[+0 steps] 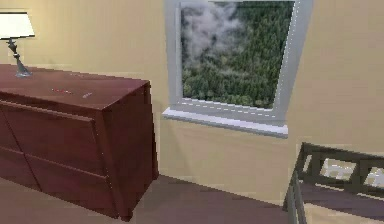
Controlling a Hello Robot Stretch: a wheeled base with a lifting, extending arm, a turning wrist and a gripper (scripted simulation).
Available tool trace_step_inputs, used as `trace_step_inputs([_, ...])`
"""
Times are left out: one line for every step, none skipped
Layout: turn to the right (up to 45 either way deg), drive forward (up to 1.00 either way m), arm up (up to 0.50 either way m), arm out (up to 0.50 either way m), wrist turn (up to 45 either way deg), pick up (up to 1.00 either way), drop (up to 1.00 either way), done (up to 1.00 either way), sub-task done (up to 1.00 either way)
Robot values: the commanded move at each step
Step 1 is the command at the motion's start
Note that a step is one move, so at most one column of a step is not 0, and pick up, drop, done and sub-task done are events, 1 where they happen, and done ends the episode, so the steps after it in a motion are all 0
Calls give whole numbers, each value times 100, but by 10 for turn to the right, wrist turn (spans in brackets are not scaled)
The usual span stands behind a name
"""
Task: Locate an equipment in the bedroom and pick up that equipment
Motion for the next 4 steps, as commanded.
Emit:
trace_step_inputs([0, 0, 50, 0, 0, 0, 0, 0, 0])
trace_step_inputs([0, 0, 8, 0, 0, 0, 0, 0, 0])
trace_step_inputs([0, 0, 0, 40, 0, 0, 0, 0, 0])
trace_step_inputs([0, 0, 0, 0, 450, 0, 0, 0, 0])
